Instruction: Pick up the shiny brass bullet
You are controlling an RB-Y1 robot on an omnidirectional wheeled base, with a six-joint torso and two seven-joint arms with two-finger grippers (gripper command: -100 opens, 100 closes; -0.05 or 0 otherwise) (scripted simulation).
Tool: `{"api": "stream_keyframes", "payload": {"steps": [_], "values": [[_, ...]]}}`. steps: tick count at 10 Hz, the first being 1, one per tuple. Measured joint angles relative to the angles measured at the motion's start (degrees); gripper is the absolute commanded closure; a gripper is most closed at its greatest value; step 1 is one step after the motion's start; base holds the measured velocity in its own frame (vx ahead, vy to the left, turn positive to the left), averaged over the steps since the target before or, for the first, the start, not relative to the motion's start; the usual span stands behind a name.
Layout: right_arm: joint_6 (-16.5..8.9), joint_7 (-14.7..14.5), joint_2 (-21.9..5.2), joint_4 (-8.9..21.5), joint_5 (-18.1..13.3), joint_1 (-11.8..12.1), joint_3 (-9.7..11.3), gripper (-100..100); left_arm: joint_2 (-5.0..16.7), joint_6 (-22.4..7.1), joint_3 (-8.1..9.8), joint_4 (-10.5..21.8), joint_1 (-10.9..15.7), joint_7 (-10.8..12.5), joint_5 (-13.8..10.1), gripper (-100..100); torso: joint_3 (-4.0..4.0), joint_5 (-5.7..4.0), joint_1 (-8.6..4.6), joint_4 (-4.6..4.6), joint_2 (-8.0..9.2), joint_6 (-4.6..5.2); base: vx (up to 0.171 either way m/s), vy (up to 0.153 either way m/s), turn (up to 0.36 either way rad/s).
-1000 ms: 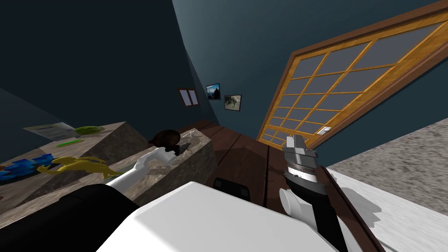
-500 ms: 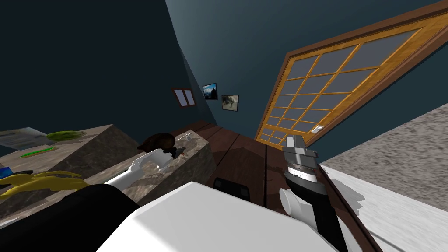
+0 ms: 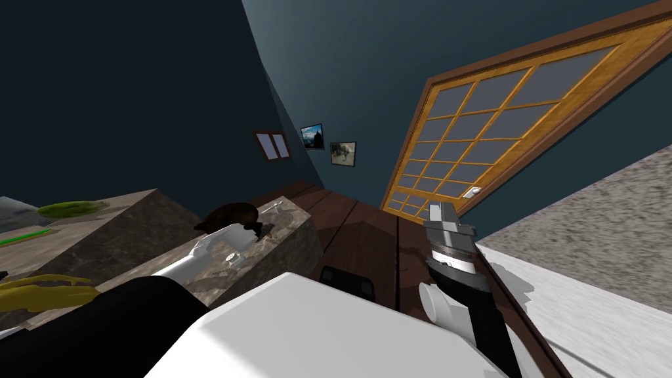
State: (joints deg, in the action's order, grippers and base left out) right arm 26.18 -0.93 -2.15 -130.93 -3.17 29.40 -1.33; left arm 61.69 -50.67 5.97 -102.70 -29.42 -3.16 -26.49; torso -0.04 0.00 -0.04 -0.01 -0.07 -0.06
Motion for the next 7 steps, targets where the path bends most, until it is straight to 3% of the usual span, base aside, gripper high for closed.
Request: {"api": "stream_keyframes", "payload": {"steps": [5, 6, 7], "values": [[0.00, 0.00, 0.00, 0.00, 0.00, -0.02, 0.00, 0, -3.06, -0.84, -0.54, 6.04, 3.59, 1.37, 2.18, -100, 0.26, 0.04, 0.18, 0.10, 0.44, 0.02, -0.092, 0.039, -0.189], [0.00, 0.00, 0.00, 0.00, 0.00, 0.00, 0.00, 0, -3.13, -0.88, -0.56, 6.20, 3.73, 1.44, 2.23, 100, 0.17, 0.05, 0.16, 0.07, 0.29, -0.05, -0.009, 0.003, 0.009], [0.00, 0.00, 0.00, 0.00, 0.00, 0.00, 0.00, 0, -3.12, -0.88, -0.56, 6.19, 3.70, 1.43, 2.23, 100, 0.09, 0.04, 0.11, 0.03, 0.14, -0.03, -0.007, 0.002, 0.008]]}}
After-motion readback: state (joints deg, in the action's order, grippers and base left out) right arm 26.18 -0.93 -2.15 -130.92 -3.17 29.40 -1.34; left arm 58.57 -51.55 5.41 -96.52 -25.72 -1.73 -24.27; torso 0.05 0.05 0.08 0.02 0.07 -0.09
